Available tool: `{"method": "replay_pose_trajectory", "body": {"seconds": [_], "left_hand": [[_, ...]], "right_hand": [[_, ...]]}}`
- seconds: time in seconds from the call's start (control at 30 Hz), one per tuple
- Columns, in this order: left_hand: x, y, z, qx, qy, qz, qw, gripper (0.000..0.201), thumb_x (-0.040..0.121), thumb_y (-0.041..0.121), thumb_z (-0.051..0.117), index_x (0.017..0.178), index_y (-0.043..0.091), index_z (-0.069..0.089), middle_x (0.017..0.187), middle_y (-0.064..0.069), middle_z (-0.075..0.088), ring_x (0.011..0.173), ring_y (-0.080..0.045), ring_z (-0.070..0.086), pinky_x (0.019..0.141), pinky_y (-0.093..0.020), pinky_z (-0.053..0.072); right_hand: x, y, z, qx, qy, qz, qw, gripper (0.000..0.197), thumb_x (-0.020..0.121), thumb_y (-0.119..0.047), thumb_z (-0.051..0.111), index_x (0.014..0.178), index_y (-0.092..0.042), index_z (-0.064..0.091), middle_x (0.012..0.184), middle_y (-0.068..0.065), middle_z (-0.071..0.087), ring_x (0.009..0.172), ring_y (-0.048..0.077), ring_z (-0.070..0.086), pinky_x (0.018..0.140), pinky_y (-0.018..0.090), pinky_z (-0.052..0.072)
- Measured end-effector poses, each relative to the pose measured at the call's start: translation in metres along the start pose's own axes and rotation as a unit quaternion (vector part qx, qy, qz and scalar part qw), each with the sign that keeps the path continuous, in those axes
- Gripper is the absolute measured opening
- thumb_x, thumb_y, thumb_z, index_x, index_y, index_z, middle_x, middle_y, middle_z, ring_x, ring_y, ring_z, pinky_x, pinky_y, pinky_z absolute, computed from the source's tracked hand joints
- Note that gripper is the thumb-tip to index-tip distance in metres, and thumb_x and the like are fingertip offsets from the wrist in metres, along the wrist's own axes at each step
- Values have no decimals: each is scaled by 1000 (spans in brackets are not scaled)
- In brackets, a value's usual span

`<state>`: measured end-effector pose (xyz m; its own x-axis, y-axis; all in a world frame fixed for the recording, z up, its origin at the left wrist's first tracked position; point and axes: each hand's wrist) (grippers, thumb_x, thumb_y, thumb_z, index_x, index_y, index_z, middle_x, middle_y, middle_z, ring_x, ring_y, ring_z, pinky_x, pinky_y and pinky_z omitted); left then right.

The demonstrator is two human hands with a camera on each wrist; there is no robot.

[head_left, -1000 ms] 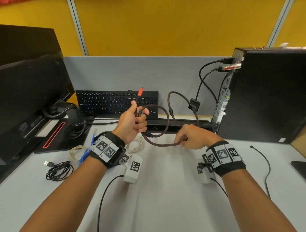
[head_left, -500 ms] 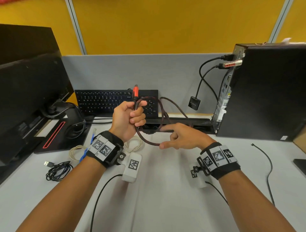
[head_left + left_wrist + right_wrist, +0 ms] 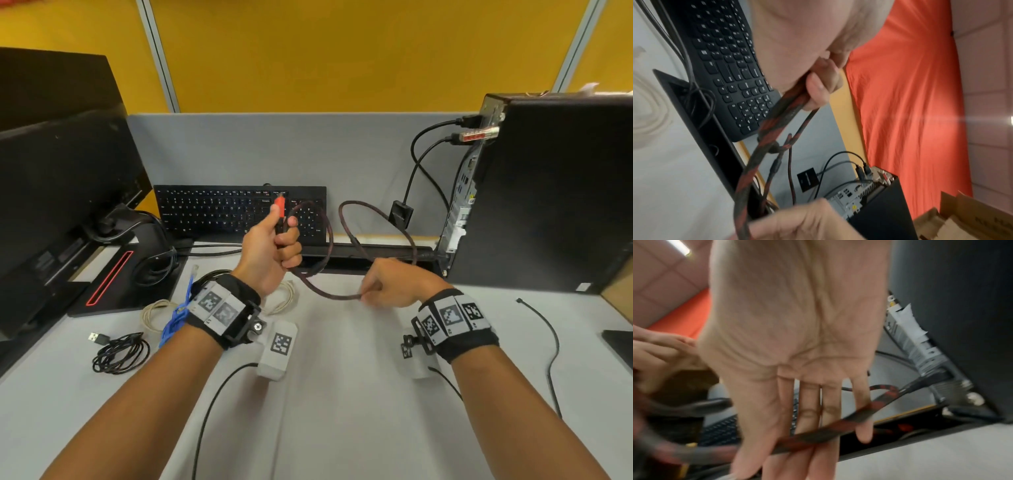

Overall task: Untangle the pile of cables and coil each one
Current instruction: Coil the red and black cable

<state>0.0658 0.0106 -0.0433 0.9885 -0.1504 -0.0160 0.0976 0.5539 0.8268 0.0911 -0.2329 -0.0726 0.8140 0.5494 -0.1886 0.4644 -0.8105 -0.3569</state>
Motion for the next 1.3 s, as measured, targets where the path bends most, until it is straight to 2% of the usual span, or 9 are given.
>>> {"method": "replay_pose_trajectory", "body": {"seconds": [0.1, 0.23, 0.47, 0.7, 0.83, 1.0, 1.13, 1.23, 1.3], "left_hand": [[0, -13, 12, -25, -2, 10, 1000, 45, 105, 51, 31, 78, 19, 48, 53, 10, 25, 40, -6, 16, 38, -21, 16], [1, -12, 20, -21, -24, 16, 999, 51, 106, 51, 27, 88, 11, 55, 50, 9, 33, 35, -4, 25, 36, -19, 26], [1, 6, 0, -57, -22, -3, 998, 56, 107, 48, 28, 110, 4, 62, 57, 8, 38, 39, -4, 26, 39, -18, 26], [-3, 1, -1, -51, -43, -38, 997, 49, 104, 52, 32, 73, 18, 48, 52, 10, 17, 46, -9, 9, 39, -22, 16], [-7, 23, -5, -24, -49, 8, 998, 54, 100, 63, 34, 64, 23, 42, 54, 9, 12, 44, -10, 8, 39, -24, 11], [-16, 44, -9, 32, -41, 58, 997, 55, 92, 71, 41, 61, 26, 36, 51, 9, 10, 42, -9, 7, 40, -26, 7], [-17, 40, -6, 93, -72, 61, 991, 51, 87, 67, 49, 62, 25, 32, 47, 11, 16, 38, -7, 11, 37, -24, 9], [-18, 37, -10, 194, -107, 25, 975, 55, 85, 62, 59, 66, 25, 23, 46, 12, 22, 34, -5, 19, 34, -18, 18], [-20, 37, -13, 268, -118, 10, 956, 53, 87, 59, 62, 65, 26, 27, 47, 11, 23, 35, -8, 19, 35, -18, 21]], "right_hand": [[-1, -32, 2, 72, -78, -76, 991, 28, 96, -25, 68, 123, -21, 71, 93, 1, 78, 81, 15, 71, 89, 34, 57], [-7, -53, 6, 264, -29, -131, 955, 23, 104, -20, 58, 120, -16, 73, 73, 1, 67, 61, 15, 56, 70, 25, 50], [-12, -28, 0, 66, -73, -62, 993, 20, 102, -29, 59, 110, -32, 77, 65, -10, 57, 59, 3, 50, 71, 23, 46], [-11, -19, -1, 55, -62, -44, 996, 21, 102, -29, 61, 116, -30, 76, 71, -9, 64, 67, 6, 57, 80, 32, 54], [-18, 1, 5, 43, -13, -36, 998, 25, 102, -27, 60, 122, -30, 74, 81, -8, 73, 66, -4, 58, 78, 25, 51], [-24, 20, 2, 19, 12, -22, 1000, 26, 98, -13, 65, 119, -23, 77, 110, -5, 78, 100, 13, 71, 95, 35, 56], [-14, 17, -5, -7, 9, -25, 1000, 17, 92, -15, 72, 105, -22, 82, 93, -12, 78, 87, 3, 69, 83, 26, 56], [-6, 16, -11, -15, 106, 14, 994, 8, 90, -21, 76, 85, -17, 81, 76, -12, 71, 75, 5, 67, 75, 31, 57], [-2, 14, -12, -20, 163, 44, 985, 21, 86, -32, 81, 75, -14, 77, 73, -6, 68, 73, 14, 65, 71, 33, 55]]}}
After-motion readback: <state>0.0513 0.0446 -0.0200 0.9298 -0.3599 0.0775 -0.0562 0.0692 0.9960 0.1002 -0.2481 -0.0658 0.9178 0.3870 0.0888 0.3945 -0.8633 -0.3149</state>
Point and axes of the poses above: each hand's wrist, its own x-axis towards the middle knuckle, its own z-axis out of the palm, y = z × x
